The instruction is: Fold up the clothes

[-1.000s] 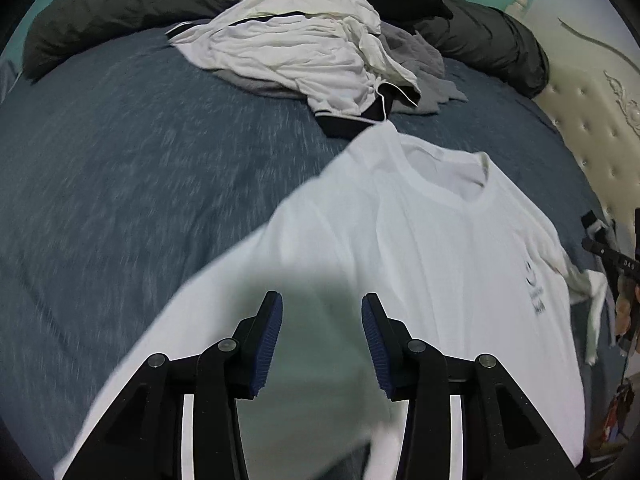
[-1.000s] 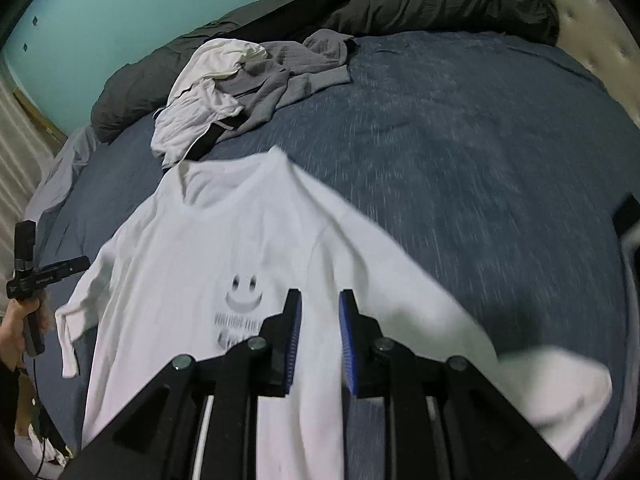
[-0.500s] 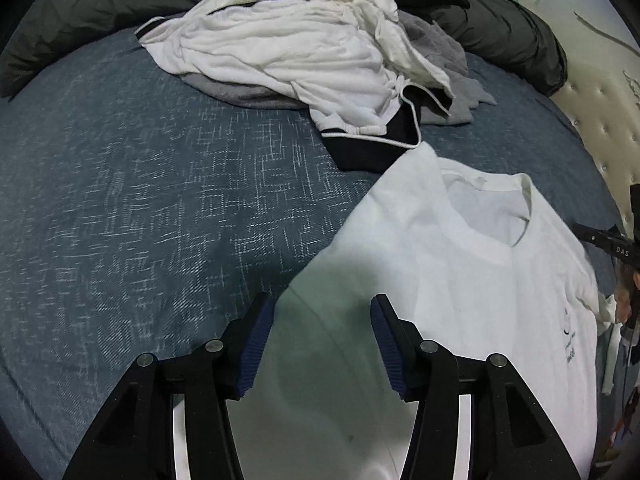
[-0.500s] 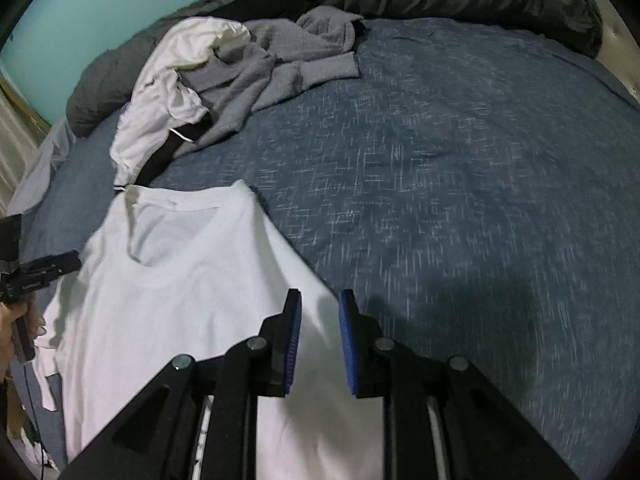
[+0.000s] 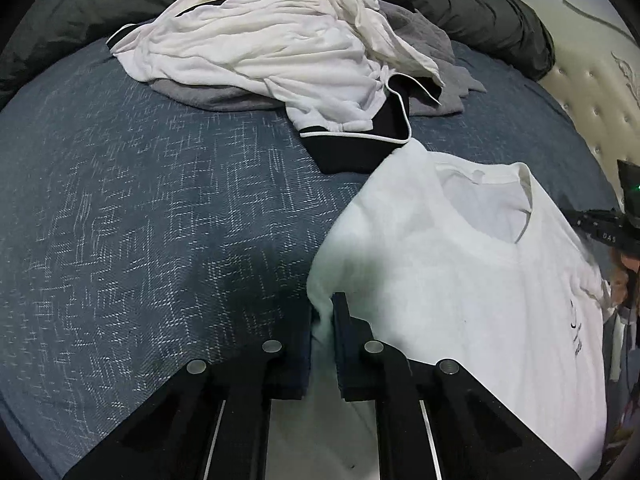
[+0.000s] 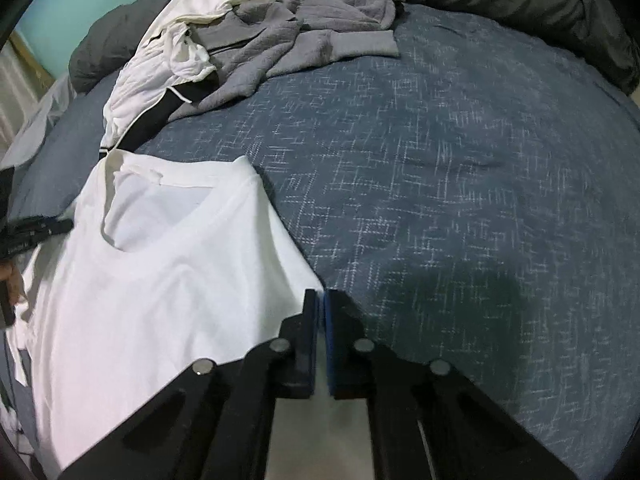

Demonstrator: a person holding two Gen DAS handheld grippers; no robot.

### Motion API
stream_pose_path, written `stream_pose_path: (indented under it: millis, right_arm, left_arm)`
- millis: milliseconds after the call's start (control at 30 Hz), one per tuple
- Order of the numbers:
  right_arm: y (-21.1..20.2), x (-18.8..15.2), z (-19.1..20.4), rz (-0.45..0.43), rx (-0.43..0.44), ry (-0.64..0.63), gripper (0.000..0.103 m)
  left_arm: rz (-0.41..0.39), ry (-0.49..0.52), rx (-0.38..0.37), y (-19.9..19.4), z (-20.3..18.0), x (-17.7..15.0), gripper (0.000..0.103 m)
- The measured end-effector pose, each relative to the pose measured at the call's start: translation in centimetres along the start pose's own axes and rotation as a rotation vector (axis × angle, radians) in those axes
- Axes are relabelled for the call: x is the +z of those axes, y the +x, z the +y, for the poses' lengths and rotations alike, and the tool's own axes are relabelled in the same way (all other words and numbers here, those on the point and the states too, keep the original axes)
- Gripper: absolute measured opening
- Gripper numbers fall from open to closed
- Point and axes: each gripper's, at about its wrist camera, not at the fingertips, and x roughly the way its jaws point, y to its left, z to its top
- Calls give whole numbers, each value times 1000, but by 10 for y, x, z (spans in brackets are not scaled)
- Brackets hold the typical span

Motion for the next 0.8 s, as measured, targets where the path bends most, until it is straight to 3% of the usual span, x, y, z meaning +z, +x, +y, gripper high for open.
stream_pose_path:
  millis: [267, 333, 467, 567, 600, 633, 733, 800]
  right_arm:
    - [-31, 14, -15, -117, -119, -1, 1]
    - [-33, 21, -18, -123, -154, -15, 1]
    - [-24, 32, -19, -102, -189, -30, 0]
    - [-2, 28, -22, 5, -160, -25, 0]
    - [1, 26, -22, 6, -158, -33, 0]
    - [3, 24, -22, 6, -155, -42, 1]
    - [0, 23, -31, -18, -129, -10, 1]
    - [-11, 27, -33, -85, -121, 15, 2]
  left_arm:
    - [-31, -23, 30, -14, 8, 11, 8]
    - [-31, -10, 54, -12, 7, 14, 8]
    - [23, -14, 23, 2, 6, 15, 8]
    - [39, -26, 25, 5, 8, 14, 17]
    - [29, -35, 34, 2, 9, 16, 24]
    - [18, -44, 43, -1, 10, 17, 37]
    - [-43, -51, 36, -11, 9, 24, 43]
    - [-49, -43, 26, -8, 4, 30, 52]
